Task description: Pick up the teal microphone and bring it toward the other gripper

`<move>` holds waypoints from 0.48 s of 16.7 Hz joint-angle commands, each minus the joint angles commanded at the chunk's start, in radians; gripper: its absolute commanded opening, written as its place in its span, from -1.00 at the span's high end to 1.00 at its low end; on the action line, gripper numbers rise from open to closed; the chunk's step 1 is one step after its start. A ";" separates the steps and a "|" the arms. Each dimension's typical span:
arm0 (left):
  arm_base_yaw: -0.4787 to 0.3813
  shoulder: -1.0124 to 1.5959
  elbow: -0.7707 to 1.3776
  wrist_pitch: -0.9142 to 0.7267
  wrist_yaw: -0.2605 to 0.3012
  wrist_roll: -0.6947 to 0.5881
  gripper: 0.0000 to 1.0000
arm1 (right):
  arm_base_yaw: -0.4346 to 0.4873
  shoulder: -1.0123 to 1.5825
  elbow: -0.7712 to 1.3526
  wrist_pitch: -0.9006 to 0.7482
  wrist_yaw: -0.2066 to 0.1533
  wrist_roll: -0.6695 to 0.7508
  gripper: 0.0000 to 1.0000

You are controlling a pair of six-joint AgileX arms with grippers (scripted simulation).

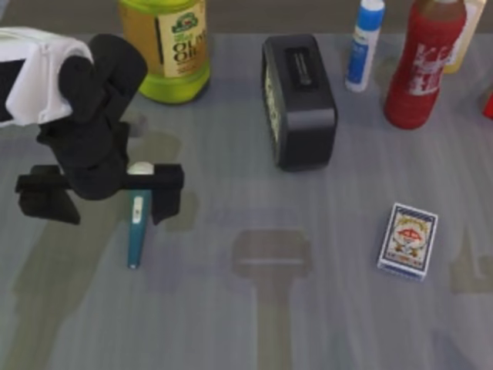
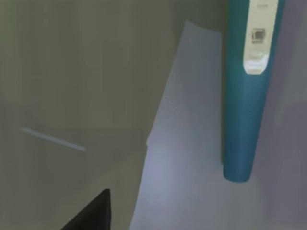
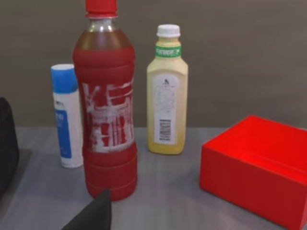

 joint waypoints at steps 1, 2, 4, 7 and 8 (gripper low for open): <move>0.000 0.009 -0.006 0.013 0.000 0.001 -1.00 | 0.000 0.000 0.000 0.000 0.000 0.000 -1.00; 0.000 0.024 -0.016 0.035 0.000 0.003 -1.00 | 0.000 0.000 0.000 0.000 0.000 0.000 -1.00; 0.001 0.068 -0.044 0.109 0.000 0.006 -1.00 | 0.000 0.000 0.000 0.000 0.000 0.000 -1.00; 0.004 0.150 -0.097 0.252 0.001 0.009 -1.00 | 0.000 0.000 0.000 0.000 0.000 0.000 -1.00; 0.005 0.175 -0.113 0.294 0.001 0.011 -1.00 | 0.000 0.000 0.000 0.000 0.000 0.000 -1.00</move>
